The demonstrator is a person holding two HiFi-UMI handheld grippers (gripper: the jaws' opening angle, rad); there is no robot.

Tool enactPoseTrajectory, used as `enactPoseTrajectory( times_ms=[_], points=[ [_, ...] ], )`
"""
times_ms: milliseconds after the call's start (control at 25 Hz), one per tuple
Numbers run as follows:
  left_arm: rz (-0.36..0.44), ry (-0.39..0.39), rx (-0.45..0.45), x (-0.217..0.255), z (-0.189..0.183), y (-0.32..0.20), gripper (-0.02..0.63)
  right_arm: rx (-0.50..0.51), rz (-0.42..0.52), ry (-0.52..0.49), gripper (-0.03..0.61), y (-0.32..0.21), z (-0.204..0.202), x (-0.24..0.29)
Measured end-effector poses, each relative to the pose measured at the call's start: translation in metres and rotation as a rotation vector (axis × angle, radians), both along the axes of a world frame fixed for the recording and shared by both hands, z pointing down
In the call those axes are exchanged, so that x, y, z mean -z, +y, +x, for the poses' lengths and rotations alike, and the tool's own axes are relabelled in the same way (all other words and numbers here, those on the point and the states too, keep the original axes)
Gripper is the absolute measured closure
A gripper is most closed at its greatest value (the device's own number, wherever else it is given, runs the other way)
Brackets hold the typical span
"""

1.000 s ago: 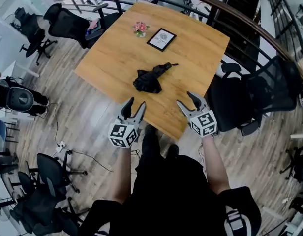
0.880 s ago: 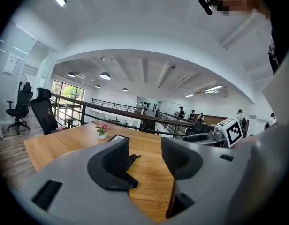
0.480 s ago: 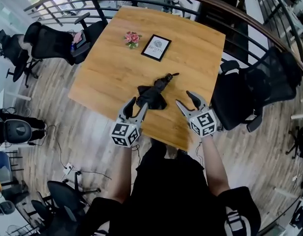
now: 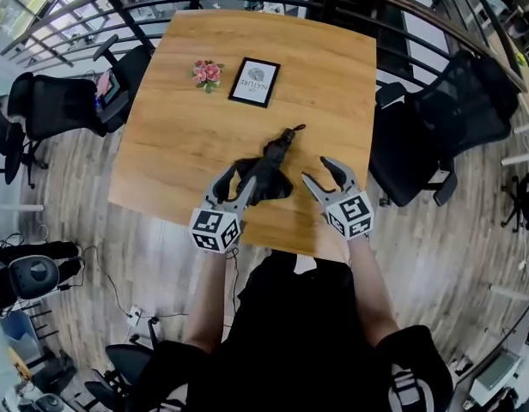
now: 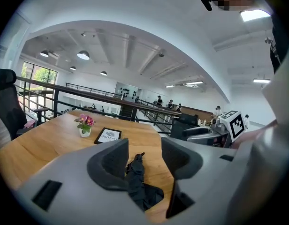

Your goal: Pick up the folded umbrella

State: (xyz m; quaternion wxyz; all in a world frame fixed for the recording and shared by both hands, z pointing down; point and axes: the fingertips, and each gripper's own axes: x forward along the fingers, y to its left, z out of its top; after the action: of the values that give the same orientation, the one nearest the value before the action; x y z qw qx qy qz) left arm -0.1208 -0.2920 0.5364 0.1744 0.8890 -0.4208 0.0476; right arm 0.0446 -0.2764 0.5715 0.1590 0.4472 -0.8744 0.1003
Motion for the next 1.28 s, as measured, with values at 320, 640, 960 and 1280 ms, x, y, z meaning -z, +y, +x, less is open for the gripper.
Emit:
enactPoseTrajectory(
  times_ms=[320, 640, 960, 1280],
  points=[
    [-0.061, -0.055, -0.027, -0.037, 0.000, -0.012, 0.390, -0.008, -0.066, -0.010, 0.318, -0.006, -0.006, -0.032],
    [-0.133, -0.086, -0.032, -0.078, 0.009, -0.025, 0.387, 0.010, -0.113, -0.021, 0.318, -0.020, -0.007, -0.057],
    [-0.207, -0.191, -0.096, -0.130, 0.032, -0.034, 0.379, 0.009, -0.192, -0.024, 0.318, -0.020, 0.002, -0.092],
    [-0.251, -0.347, -0.173, -0.185, 0.055, -0.042, 0.320, 0.036, -0.254, -0.029, 0.321, -0.019, 0.007, -0.124]
  ],
)
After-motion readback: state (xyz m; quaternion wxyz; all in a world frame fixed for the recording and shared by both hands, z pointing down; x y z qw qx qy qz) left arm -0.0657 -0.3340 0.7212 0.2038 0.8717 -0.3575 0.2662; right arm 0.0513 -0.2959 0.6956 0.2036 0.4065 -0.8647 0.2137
